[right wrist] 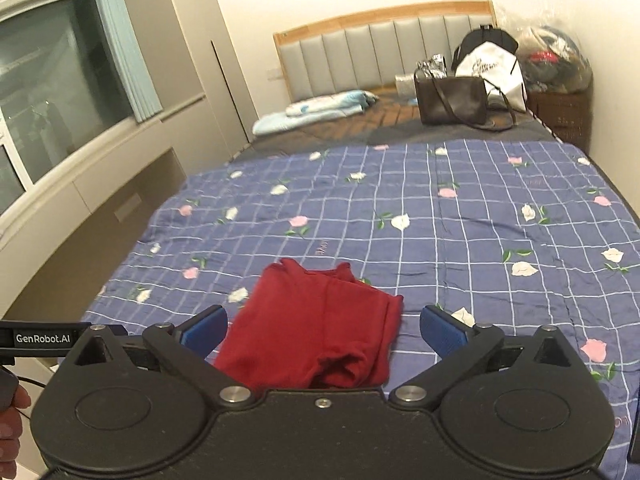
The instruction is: Fold small clothes
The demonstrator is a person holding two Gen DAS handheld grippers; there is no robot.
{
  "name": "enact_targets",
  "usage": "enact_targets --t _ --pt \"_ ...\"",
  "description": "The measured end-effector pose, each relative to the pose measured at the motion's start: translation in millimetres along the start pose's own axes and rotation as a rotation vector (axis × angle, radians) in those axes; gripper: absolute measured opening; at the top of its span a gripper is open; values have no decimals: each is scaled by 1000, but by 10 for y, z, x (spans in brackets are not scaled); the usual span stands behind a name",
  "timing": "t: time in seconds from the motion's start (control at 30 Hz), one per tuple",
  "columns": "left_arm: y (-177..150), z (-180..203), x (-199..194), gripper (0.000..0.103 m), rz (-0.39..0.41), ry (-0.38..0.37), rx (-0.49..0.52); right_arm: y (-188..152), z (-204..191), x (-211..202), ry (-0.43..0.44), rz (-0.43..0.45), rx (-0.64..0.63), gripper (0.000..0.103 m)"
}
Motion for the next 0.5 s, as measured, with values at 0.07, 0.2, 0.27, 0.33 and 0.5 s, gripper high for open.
enact_targets --t 0.07,0.2,0.27,0.33,0.5 --pt "-97 -77 -134 102 21 -1 -8 -66 -76 -155 -1 17 1 102" --pt "-284 -247 -373 102 39 1 -22 -168 -231 -414 -2 33 -9 102" --pt "-369 -343 -495 102 51 1 -28 -198 -302 -530 -10 44 -9 102" --pt "-444 -436 -592 102 62 3 -28 -228 -374 -631 -13 55 -8 102" --pt "-607 -642 -723 102 80 8 -15 -313 -554 -779 -19 63 -27 102"
Point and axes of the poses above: each gripper's, at about its wrist camera, not at the fingertips, and x roughly the way its jaws point, z to its right, y to its top, the point moved 5 cm from there along x, roughly the way its jaws point, and after that the axes turned 8 degrees about y, right-handed, at the moved point
